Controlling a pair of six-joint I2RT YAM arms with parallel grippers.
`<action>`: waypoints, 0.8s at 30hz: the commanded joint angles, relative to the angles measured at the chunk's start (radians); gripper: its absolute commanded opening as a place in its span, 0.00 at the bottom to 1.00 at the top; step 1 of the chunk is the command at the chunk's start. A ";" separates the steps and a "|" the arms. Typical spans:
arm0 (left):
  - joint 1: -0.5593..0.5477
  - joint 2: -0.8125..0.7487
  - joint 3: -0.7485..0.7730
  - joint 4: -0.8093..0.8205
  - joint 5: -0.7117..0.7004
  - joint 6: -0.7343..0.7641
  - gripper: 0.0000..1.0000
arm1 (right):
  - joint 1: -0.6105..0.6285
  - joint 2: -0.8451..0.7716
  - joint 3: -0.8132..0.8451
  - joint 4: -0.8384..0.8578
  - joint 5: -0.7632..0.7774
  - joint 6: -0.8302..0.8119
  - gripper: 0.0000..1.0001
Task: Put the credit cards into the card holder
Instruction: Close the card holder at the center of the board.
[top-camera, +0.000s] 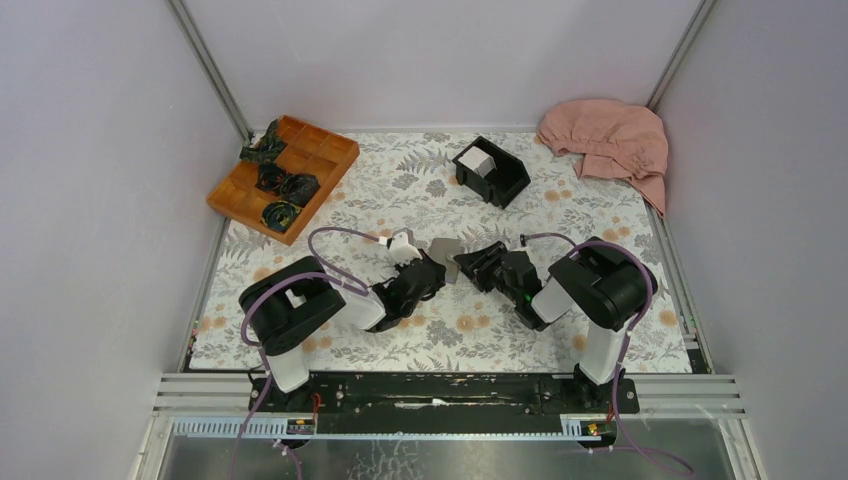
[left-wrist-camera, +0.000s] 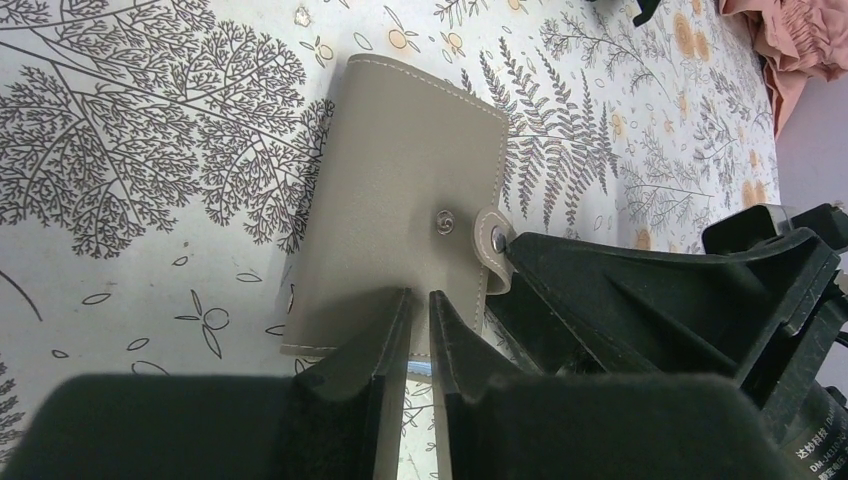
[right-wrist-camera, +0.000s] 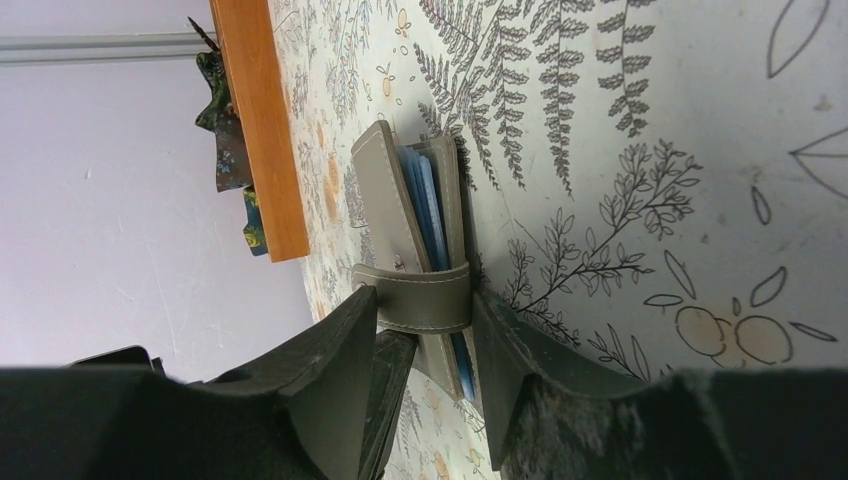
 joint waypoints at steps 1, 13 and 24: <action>-0.002 0.060 -0.022 -0.227 0.077 0.039 0.20 | -0.004 0.027 0.002 -0.237 -0.002 -0.078 0.48; -0.003 0.064 -0.021 -0.324 0.090 0.052 0.14 | -0.004 0.013 0.038 -0.328 -0.006 -0.144 0.48; -0.002 0.080 -0.025 -0.376 0.103 0.062 0.08 | -0.009 0.021 0.100 -0.433 -0.024 -0.271 0.48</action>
